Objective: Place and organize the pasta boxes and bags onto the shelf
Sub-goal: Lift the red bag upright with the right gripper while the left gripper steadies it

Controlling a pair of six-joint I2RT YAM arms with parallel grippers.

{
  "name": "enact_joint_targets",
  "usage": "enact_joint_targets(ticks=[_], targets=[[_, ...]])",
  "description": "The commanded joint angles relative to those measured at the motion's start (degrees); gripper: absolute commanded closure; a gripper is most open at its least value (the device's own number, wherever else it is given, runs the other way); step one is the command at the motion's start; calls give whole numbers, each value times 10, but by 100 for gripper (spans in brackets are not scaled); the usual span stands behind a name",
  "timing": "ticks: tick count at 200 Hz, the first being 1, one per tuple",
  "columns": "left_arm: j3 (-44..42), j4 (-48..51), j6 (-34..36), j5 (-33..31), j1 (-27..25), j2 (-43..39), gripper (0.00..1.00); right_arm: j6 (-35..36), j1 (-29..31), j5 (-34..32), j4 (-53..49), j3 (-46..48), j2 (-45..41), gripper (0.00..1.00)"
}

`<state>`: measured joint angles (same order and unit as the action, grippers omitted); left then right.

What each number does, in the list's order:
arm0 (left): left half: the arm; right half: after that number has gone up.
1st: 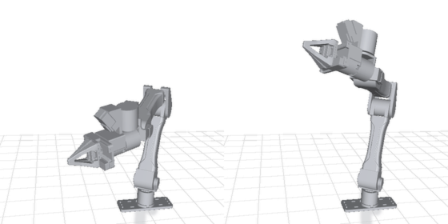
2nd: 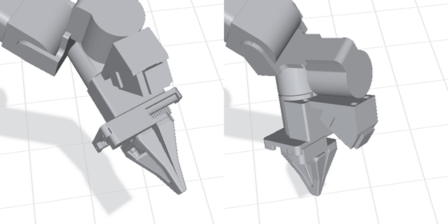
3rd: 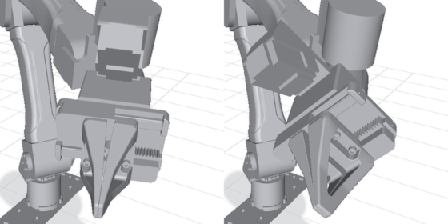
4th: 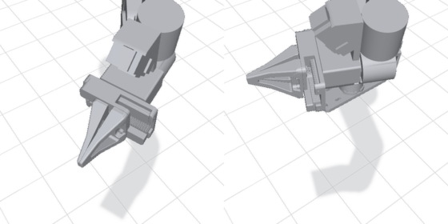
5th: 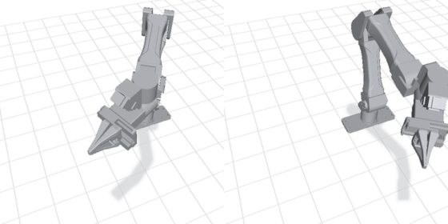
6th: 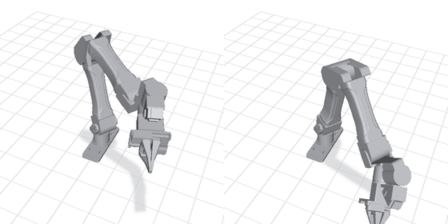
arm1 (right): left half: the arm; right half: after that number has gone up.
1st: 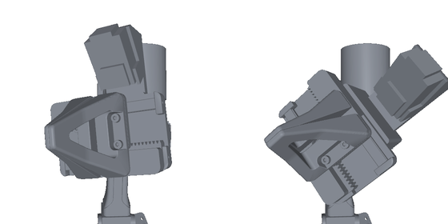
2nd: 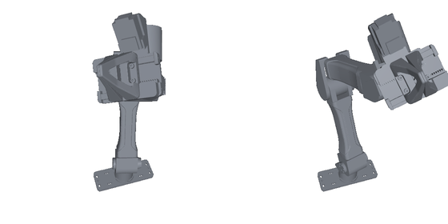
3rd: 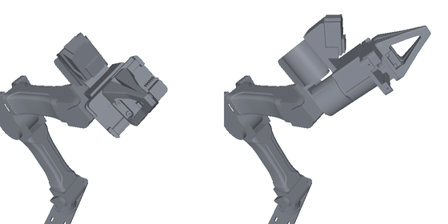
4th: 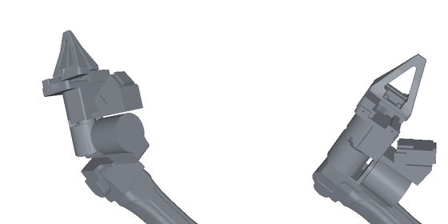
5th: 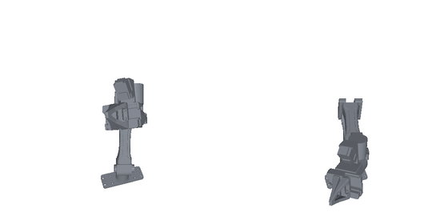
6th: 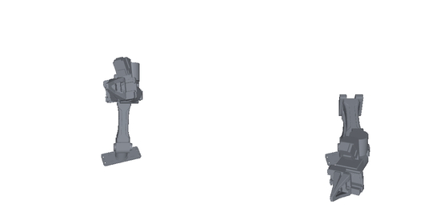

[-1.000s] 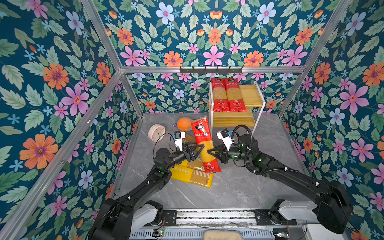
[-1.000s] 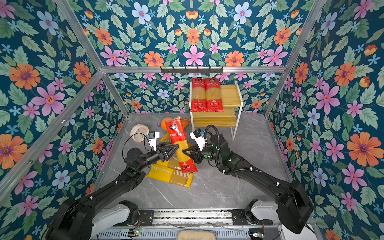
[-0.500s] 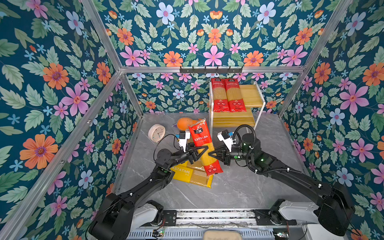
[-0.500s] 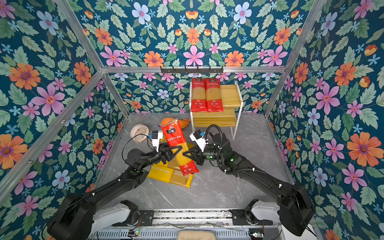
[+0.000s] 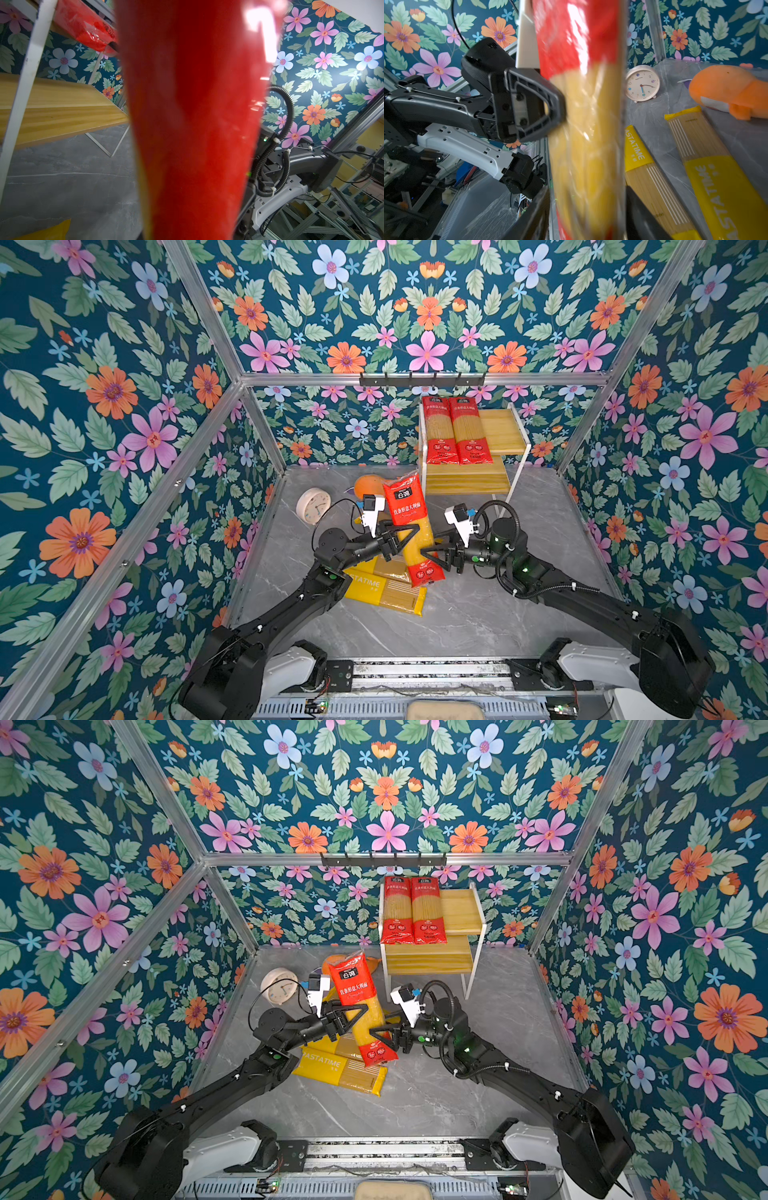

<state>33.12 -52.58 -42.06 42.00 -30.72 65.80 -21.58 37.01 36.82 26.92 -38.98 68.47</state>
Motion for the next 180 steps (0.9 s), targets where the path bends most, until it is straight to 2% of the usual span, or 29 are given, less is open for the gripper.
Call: enact_joint_targets(ticks=[1,15,55,112,133,165,180], targets=[[25,-46,-5,-44,0,5,93,-77,-24,-28,56,47,-18,38],[33,-64,-22,-61,0,13,93,-111,-37,-17,79,78,-30,35],[47,-105,-67,-81,0,39,94,-152,-38,-6,95,114,-63,33],[52,-136,-92,-104,-28,57,92,-182,-38,38,200,121,-28,41],[51,-166,-114,-102,-29,68,92,-190,-38,54,239,116,-17,49],[51,-180,-129,-96,-29,73,91,-194,-38,45,259,114,-22,72],[49,-173,-129,-97,-29,68,89,-196,-38,44,264,112,-19,79]])
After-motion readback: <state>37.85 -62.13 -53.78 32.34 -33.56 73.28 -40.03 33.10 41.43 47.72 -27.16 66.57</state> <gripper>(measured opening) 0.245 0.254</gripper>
